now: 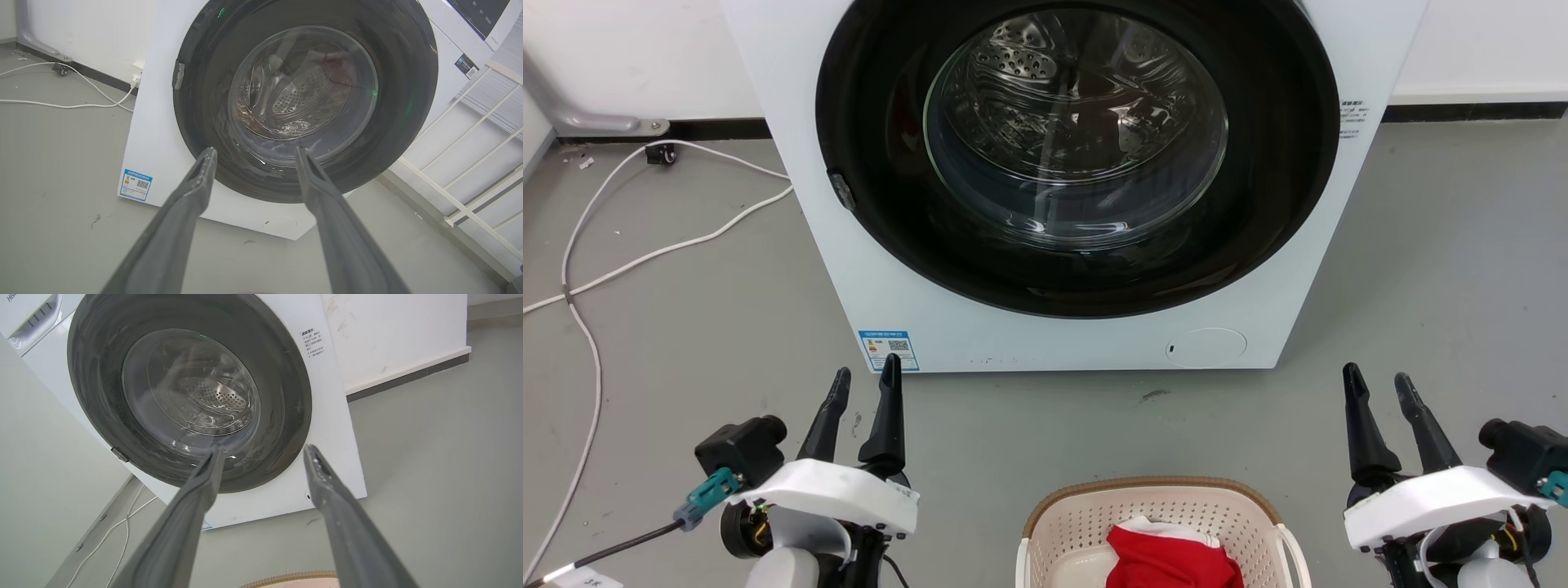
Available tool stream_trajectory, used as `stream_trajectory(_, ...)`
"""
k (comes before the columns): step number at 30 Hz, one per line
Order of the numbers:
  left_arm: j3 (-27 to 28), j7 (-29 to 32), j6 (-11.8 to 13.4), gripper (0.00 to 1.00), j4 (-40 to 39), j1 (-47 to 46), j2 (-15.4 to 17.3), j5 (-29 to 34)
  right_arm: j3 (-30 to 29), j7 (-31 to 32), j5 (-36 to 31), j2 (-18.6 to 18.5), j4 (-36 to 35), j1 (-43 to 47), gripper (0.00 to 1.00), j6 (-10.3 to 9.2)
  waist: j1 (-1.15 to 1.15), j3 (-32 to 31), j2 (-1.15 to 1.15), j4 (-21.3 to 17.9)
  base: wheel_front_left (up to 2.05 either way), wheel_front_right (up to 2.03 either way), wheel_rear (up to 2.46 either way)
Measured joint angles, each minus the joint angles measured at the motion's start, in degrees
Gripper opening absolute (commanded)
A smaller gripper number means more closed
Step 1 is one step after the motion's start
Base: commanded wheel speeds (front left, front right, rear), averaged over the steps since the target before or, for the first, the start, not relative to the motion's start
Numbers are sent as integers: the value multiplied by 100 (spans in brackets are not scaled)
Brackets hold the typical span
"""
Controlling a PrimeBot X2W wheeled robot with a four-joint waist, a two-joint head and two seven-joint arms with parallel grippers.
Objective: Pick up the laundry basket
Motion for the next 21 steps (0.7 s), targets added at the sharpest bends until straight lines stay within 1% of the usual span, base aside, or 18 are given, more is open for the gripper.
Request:
stream_trajectory(9, -81, -144, 51, 100, 111, -56, 1, 599, -5, 21, -688, 0, -48, 14, 100, 0, 0, -8, 0, 18, 0, 0, 0)
stream_trajectory(21, -158, -294, 127, 100, 275, -113, 4, 1303, -73, 47, -1328, 1, -79, 66, 100, 0, 0, -24, 0, 48, 0, 0, 0)
